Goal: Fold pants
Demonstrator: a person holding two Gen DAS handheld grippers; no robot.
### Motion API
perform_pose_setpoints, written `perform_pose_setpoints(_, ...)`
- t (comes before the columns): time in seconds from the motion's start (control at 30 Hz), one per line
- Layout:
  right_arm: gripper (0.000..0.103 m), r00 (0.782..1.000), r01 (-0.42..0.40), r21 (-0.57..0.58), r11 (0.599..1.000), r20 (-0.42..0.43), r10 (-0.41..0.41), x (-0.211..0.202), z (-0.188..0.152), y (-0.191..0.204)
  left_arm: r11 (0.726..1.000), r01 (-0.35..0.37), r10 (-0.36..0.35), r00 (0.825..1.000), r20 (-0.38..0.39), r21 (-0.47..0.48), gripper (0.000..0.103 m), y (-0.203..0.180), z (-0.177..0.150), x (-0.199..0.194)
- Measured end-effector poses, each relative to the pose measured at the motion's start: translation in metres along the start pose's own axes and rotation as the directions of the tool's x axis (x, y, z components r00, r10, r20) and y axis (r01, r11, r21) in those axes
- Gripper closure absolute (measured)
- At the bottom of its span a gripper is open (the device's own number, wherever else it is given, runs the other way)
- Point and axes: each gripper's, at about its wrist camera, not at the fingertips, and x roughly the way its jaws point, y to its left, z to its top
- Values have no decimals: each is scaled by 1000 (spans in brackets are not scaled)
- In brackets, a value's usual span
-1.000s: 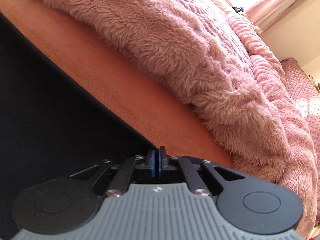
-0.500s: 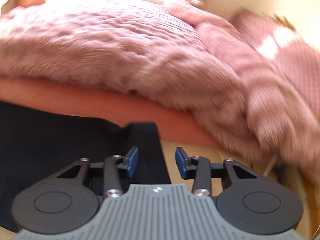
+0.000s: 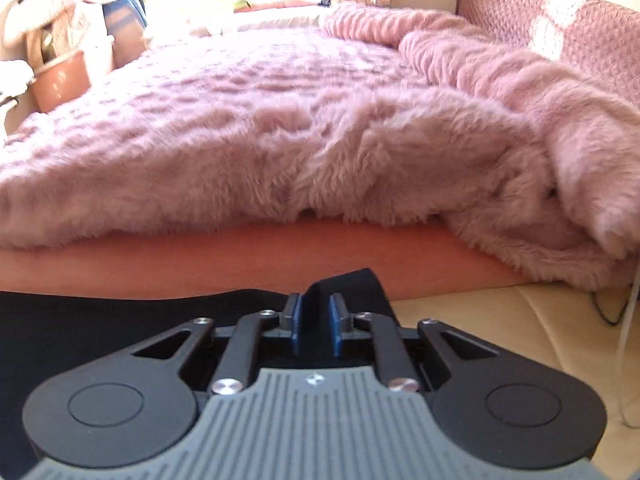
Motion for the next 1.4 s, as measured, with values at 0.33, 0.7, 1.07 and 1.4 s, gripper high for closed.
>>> perform_pose_setpoints(0.33,103,994,93,-25,995,-57,-94,42,1,-7,999,14,-13,1000,17,-34,88,7,0,4)
perform_pose_setpoints(0.7,92,998,-31,-177,984,52,41,-59,-41,78,983,-93,128,965,229,-156,52,66,-50,-59)
perform_pose_setpoints(1.07,91,998,30,-132,991,-51,-37,-55,-92,124,941,-112,184,961,207,-320,43,182,-34,-24)
perform_pose_setpoints(1.4,88,994,78,-192,978,-65,-92,-49,-92,136,992,-122,115,969,220,16,95,174,-6,13)
